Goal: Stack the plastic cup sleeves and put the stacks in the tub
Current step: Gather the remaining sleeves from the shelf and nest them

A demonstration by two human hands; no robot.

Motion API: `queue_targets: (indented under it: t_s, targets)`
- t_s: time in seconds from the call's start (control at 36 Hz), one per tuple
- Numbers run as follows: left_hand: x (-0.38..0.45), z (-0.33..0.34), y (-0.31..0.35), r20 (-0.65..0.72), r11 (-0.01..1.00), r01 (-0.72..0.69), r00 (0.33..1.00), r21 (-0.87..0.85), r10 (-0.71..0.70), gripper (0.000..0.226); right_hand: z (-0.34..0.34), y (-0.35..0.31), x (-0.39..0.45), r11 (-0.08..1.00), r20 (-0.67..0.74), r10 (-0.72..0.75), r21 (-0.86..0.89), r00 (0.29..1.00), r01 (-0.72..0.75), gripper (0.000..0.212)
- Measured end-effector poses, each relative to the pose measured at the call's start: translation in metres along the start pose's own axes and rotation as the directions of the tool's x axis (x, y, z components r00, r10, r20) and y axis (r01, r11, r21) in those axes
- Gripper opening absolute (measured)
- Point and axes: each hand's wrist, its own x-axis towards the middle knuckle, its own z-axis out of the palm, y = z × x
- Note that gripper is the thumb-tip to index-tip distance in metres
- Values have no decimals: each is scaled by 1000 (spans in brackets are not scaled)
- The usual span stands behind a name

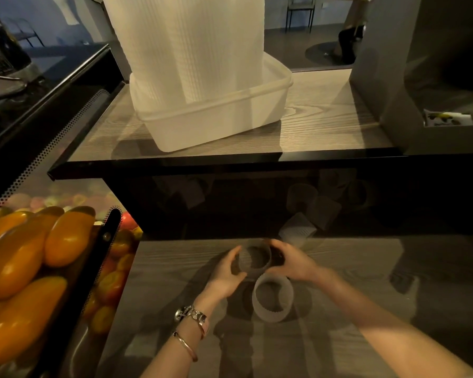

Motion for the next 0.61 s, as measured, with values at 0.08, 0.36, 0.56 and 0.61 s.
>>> queue_targets:
  t_s: [0.08,0.36,0.56,0.61]
  targets:
    - [0,2,2,-19,999,-27,999,-38,26,73,1,-4,-4,997,-14,28,69,1000,-27,65]
    - [-52,-18,51,-34,928,-247,968,-279,248,67,-21,-46,-48,902,-146,-49,418,988,107,54]
    - [-91,1,43,-35,928,-313,949,-201,312,70,1,-30,-89,921,-166,-11,382,986,74,59]
    - [-96,9,36,-52,925,-312,950,-218,308,76,9,-23,-97,929,-192,-7,362,981,78,62]
